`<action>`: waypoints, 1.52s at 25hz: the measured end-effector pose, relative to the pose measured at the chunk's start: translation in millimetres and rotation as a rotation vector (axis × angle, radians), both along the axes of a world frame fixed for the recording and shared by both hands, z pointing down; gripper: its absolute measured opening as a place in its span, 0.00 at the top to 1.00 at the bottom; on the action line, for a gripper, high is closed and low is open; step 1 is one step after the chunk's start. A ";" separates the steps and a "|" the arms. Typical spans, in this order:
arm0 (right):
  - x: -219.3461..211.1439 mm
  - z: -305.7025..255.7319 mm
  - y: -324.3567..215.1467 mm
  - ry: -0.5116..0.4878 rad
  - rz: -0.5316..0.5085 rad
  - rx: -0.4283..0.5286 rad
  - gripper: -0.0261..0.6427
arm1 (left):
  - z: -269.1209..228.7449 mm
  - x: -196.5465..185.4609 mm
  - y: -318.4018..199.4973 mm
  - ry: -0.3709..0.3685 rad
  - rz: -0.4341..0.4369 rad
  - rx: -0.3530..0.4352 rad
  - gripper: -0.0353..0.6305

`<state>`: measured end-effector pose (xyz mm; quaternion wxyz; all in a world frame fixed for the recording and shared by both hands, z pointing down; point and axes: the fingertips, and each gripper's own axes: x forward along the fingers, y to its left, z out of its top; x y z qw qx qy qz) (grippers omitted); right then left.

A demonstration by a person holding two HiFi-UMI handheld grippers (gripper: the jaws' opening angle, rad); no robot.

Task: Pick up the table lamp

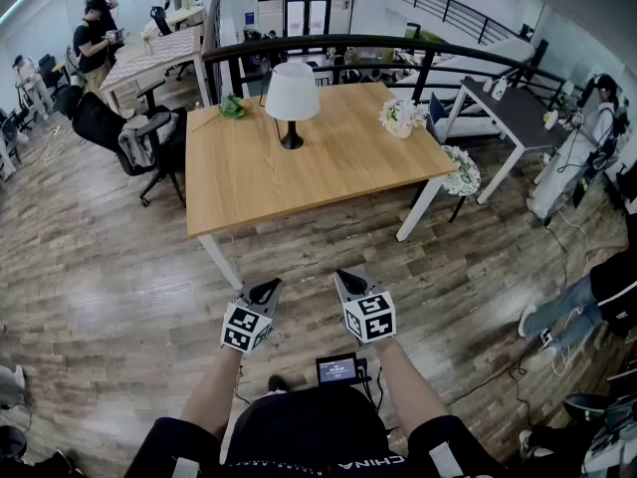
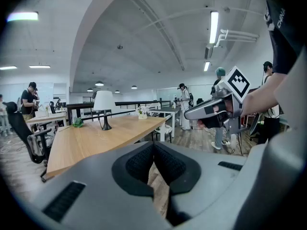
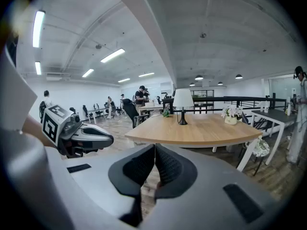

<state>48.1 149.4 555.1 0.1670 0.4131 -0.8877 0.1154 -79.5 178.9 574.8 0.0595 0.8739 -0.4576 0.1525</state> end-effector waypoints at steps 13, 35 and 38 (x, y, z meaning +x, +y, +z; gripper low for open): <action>0.3 -1.8 -2.5 -0.010 0.000 0.001 0.92 | 1.2 0.9 -3.7 -0.007 -0.011 0.002 0.92; 1.5 11.2 -15.0 -0.049 -0.039 -0.051 0.92 | 12.9 -1.1 -13.2 0.010 -0.036 -0.024 0.92; 10.7 12.8 -20.8 -0.054 -0.044 -0.055 0.92 | 12.8 4.1 -19.0 -0.002 -0.052 -0.023 0.92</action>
